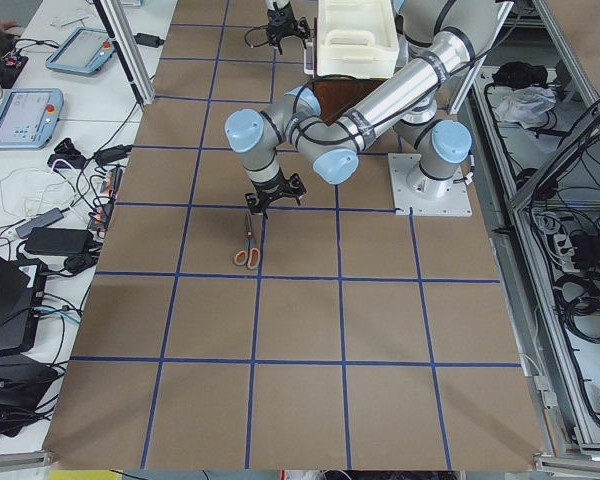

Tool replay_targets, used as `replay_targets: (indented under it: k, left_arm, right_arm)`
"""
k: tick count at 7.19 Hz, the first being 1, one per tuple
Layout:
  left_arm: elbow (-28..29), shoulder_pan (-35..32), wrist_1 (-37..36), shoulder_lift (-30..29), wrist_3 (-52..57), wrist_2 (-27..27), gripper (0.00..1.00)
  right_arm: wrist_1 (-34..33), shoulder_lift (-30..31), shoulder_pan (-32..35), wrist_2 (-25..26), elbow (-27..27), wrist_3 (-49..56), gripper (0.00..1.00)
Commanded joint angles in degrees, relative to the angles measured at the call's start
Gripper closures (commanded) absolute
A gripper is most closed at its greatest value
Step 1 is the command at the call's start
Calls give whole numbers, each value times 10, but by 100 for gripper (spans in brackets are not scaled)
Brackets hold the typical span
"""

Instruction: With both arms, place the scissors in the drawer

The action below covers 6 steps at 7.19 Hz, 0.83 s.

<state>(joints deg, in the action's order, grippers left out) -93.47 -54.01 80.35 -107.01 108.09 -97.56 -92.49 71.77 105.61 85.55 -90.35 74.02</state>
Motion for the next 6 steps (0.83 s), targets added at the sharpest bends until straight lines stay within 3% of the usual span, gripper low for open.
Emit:
replay_targets:
  k: [1, 2, 6]
  left_arm:
    - [0, 1, -113, -62, 43, 16, 0]
    - [1, 1, -144, -85, 70, 44, 0]
    - [8, -26, -215, -127, 94, 40, 0]
  right_arm:
    - [-3, -6, 18, 1, 0, 2, 0]
    - [-4, -7, 18, -1, 0, 3, 0]
    - [-20, -23, 20, -2, 0, 1, 2]
